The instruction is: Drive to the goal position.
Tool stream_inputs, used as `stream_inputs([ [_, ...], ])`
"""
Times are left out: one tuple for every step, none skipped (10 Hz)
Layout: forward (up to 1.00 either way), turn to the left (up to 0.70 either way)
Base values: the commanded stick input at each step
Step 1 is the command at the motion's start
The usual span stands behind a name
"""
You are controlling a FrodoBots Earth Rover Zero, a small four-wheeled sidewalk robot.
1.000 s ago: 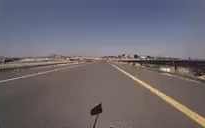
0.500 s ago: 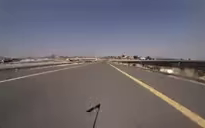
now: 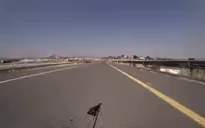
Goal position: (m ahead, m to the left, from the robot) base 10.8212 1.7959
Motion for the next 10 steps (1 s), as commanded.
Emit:
stream_inputs([
  [1.0,-0.01],
  [1.0,-0.01],
  [1.0,-0.01],
  [1.0,-0.01],
  [1.0,-0.01],
  [1.0,-0.01],
  [1.0,-0.01],
  [1.0,-0.01],
  [1.0,-0.01],
  [1.0,-0.01],
])
